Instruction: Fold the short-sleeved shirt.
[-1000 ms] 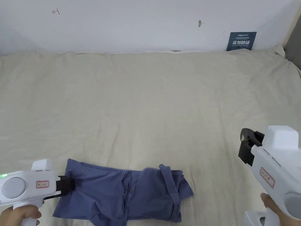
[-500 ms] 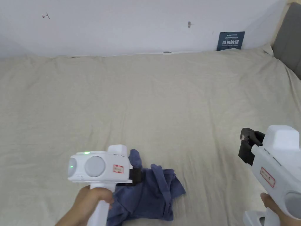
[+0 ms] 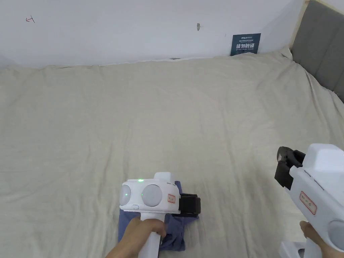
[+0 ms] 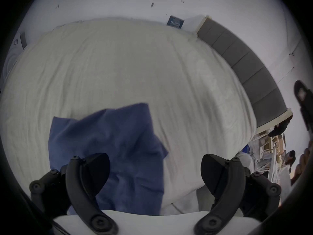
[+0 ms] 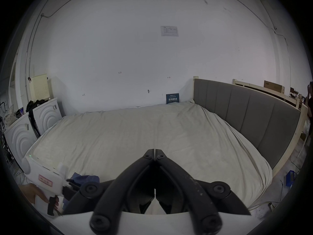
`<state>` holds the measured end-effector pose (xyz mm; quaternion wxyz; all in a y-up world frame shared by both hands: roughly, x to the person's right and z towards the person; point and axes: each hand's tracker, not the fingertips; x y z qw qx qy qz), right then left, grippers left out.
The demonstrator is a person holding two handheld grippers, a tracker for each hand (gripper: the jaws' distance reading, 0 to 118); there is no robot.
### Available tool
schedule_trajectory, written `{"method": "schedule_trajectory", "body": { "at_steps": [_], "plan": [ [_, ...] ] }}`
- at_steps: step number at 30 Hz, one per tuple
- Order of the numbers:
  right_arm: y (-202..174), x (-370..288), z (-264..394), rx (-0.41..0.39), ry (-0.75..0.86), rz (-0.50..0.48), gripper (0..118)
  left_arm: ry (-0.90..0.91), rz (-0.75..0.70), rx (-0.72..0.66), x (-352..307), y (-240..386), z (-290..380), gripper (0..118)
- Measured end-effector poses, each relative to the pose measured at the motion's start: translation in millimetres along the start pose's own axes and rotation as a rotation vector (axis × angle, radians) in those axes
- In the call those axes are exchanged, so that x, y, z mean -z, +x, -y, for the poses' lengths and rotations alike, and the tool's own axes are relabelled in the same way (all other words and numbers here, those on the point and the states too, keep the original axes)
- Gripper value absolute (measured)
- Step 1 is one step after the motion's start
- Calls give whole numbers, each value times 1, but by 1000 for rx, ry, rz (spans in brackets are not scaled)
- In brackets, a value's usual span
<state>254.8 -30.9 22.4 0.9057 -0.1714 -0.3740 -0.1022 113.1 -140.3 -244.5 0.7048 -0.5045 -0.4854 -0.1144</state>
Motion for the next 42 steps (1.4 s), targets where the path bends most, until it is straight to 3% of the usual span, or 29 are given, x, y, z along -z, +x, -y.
{"method": "schedule_trajectory", "body": {
  "at_steps": [4,7,9,10,11,12,25,28,30,38,42],
  "plan": [
    [0,1,0,9,-1,1,2,135,18,40,-35,-3,3,108],
    [-4,2,1,9,1,-5,2,316,-57,87,-58,-8,14,102],
    [-8,3,2,10,-1,-15,2,407,-113,105,-66,-14,22,74],
    [-10,4,2,10,-2,-19,2,430,-142,113,-65,-16,25,41],
    [-11,4,2,9,-3,-23,2,446,-174,122,-63,-19,29,16],
    [-13,4,3,7,-5,-28,2,445,-197,121,-60,-22,33,2],
    [-8,8,7,-4,-22,-27,2,295,-154,163,27,-2,64,0],
    [-1,11,10,7,-35,-9,2,229,-234,232,61,3,67,0],
    [3,13,12,16,-44,0,2,234,-225,207,81,-2,75,0],
    [5,13,14,19,-58,4,2,282,-236,214,63,6,74,0],
    [-6,7,7,5,-29,-17,2,410,-182,197,13,7,58,0]
  ]
}}
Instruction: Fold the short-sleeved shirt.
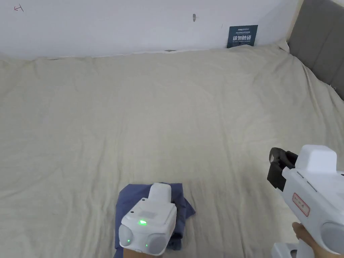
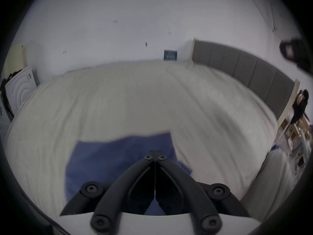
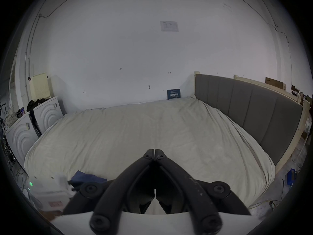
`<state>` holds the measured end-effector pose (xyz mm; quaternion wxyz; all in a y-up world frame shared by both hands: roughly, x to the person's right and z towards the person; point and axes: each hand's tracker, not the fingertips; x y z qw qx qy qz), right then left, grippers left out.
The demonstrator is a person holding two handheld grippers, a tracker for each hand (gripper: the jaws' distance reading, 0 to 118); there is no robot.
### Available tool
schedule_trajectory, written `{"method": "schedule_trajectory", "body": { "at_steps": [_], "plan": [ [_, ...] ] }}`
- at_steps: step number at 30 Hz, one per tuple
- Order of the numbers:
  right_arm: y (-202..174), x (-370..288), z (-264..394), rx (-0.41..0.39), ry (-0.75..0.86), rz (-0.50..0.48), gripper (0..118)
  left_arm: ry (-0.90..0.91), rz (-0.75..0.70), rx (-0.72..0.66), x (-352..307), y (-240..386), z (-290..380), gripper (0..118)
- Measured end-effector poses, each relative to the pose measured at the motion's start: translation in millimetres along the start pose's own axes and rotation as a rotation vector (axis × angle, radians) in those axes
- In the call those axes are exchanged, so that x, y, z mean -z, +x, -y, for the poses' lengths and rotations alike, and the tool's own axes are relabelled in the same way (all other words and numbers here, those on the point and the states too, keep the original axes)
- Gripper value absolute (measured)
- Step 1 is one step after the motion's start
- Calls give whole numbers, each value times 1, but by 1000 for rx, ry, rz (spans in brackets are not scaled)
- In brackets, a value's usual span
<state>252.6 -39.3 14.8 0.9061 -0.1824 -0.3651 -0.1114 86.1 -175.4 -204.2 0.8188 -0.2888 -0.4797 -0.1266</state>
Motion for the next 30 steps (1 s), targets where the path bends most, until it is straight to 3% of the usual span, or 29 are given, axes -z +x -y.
{"method": "schedule_trajectory", "body": {
  "at_steps": [5,14,22,30],
  "plan": [
    [-23,-8,-12,-23,71,-25,2,195,-12,-20,-62,-29,-54,0],
    [-72,-20,-34,-96,215,-26,2,453,-203,65,-141,-86,-114,0],
    [-101,-21,-48,-148,276,-33,2,537,-317,79,-168,-133,-116,0],
    [-107,-21,-50,-142,281,-53,2,537,-378,36,-180,-154,-106,0]
  ]
}}
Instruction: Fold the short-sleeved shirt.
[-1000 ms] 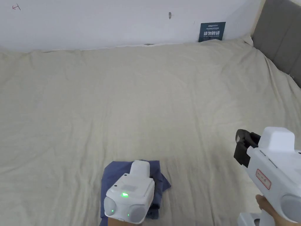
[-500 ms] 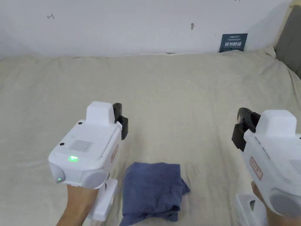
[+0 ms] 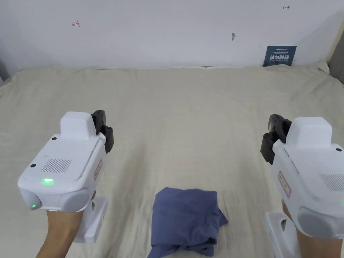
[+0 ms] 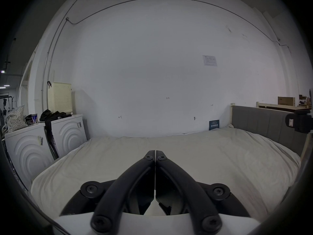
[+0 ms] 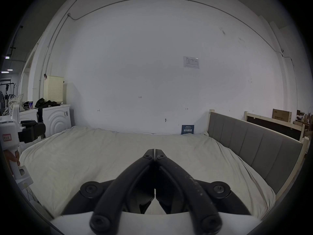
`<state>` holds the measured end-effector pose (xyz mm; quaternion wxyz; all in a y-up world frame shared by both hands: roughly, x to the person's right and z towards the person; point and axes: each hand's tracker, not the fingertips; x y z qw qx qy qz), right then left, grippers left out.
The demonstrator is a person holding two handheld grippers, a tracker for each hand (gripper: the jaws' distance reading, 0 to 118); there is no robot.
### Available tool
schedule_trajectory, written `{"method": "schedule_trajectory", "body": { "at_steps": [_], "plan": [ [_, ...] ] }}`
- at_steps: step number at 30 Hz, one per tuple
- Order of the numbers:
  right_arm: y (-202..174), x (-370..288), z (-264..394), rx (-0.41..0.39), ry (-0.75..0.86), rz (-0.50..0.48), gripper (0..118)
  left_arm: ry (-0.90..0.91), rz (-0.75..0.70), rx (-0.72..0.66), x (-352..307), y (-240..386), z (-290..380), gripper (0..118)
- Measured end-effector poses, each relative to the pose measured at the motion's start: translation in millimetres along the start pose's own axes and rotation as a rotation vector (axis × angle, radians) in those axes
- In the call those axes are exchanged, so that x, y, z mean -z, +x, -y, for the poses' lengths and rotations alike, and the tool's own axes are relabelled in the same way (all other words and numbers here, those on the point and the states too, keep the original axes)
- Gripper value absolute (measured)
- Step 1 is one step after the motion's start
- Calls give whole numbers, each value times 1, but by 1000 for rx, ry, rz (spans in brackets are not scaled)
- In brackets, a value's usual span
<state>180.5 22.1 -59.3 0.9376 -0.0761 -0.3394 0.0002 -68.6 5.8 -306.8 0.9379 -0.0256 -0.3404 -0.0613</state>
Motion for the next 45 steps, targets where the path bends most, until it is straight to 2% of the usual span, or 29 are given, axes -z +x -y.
{"method": "schedule_trajectory", "body": {
  "at_steps": [8,11,17,21,24,32,33,35,37,39,41,43,44,45],
  "plan": [
    [-6,5,6,5,-13,-14,2,4,-7,-9,0,-2,0,0],
    [-13,16,20,13,-64,-38,2,3,1,-14,-1,-2,-1,0],
    [-46,47,83,6,-211,-89,2,-5,13,-18,-1,-1,1,0],
    [-72,63,136,-26,-335,-129,2,-24,24,-18,1,-2,9,0],
    [-86,69,173,-14,-423,-155,2,-49,37,-23,4,-3,16,0],
    [-111,80,255,-46,-606,-145,2,-182,89,-103,18,-5,49,0],
    [-113,80,267,-56,-616,-141,2,-210,101,-126,21,-4,55,0],
    [-111,67,272,-87,-436,-135,2,-269,125,-176,26,-4,65,1],
    [-110,66,276,-64,-465,-127,2,-358,170,-241,34,-3,78,4],
    [-108,68,272,-71,-475,-136,2,-456,217,-326,41,-2,95,20],
    [-108,70,270,-61,-486,-137,2,-575,271,-387,49,1,113,54],
    [-107,69,270,-58,-489,-140,2,-691,301,-442,56,7,133,96],
    [-108,70,269,-58,-489,-142,2,-762,323,-457,61,10,144,109],
    [-107,70,269,-58,-491,-143,2,-821,335,-466,65,13,154,115]
  ]
}}
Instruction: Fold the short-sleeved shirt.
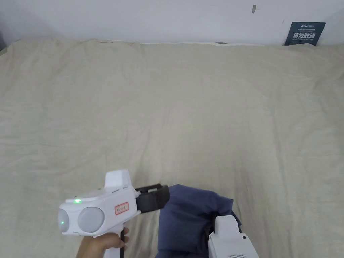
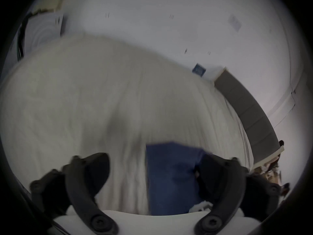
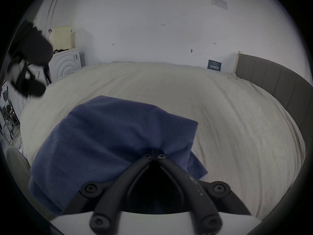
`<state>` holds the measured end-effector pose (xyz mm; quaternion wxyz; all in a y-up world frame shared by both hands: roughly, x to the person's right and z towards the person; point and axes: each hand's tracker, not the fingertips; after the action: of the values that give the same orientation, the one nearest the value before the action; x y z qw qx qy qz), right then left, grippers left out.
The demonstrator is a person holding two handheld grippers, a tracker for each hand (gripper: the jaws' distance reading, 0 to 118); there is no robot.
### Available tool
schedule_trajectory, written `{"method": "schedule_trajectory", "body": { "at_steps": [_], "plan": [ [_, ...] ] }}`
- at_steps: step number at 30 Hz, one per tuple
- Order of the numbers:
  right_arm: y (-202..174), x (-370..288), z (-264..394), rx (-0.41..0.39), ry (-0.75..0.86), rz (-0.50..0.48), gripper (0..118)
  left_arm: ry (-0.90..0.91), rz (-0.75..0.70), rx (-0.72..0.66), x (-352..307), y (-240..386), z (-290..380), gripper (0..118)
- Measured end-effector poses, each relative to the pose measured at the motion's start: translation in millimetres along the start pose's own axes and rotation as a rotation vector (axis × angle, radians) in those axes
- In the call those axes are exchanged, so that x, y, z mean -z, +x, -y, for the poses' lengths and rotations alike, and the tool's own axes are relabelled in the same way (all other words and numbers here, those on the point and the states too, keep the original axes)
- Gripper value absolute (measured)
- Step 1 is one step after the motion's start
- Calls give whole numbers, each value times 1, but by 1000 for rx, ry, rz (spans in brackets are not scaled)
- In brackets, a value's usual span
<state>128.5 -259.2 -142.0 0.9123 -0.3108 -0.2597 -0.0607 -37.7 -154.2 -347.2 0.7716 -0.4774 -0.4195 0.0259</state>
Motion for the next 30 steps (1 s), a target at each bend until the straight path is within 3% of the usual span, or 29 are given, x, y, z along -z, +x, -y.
{"method": "schedule_trajectory", "body": {
  "at_steps": [5,6,7,10,11,15,18,22,30],
  "plan": [
    [2,-1,-3,11,-12,-11,2,-159,23,-51,40,-9,17,112],
    [3,-1,-3,13,-13,-13,2,-184,28,-47,47,-9,19,106],
    [3,-1,-4,13,-14,-15,2,-203,47,-30,52,-8,21,85],
    [5,-1,-6,16,-23,-22,2,-242,57,-25,61,-2,26,58],
    [5,-1,-7,15,-27,-24,2,-236,79,-29,61,2,28,42],
    [10,-3,-17,17,-62,-42,2,-216,68,-2,60,8,27,22],
    [18,-11,-36,34,-103,-85,2,-178,66,-3,49,11,22,19],
    [30,-39,-67,57,48,-81,2,-113,41,56,22,3,-2,18],
    [39,-75,-130,11,194,-61,2,-33,-246,129,-44,-108,-82,18]
  ]
}}
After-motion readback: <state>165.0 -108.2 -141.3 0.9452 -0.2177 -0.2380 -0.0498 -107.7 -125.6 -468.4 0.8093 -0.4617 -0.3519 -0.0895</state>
